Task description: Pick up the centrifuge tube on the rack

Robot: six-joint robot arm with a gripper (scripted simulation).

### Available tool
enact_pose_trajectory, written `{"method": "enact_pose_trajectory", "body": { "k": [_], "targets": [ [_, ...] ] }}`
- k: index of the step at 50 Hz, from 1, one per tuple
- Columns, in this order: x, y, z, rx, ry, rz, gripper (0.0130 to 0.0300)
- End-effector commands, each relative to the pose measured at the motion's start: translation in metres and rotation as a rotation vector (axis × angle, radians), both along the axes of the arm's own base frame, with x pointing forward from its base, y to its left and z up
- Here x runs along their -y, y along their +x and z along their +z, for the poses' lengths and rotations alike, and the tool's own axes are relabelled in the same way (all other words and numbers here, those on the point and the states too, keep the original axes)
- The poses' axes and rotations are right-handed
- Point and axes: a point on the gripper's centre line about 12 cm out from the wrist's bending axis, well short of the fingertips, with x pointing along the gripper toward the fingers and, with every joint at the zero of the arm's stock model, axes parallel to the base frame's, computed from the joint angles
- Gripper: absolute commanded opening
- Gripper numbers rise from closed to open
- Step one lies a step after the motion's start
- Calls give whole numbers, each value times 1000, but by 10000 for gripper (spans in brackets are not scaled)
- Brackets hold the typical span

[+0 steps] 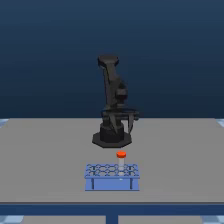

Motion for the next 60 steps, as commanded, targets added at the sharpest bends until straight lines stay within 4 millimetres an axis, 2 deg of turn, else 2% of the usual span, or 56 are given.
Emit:
{"method": "enact_pose_trajectory", "body": {
  "k": [1,28,60],
  "targets": [
    [0,8,-3,-13,-5,-15,300],
    [0,45,-19,-110,2,-73,300],
    [0,58,-26,-144,4,-92,300]
  ]
}}
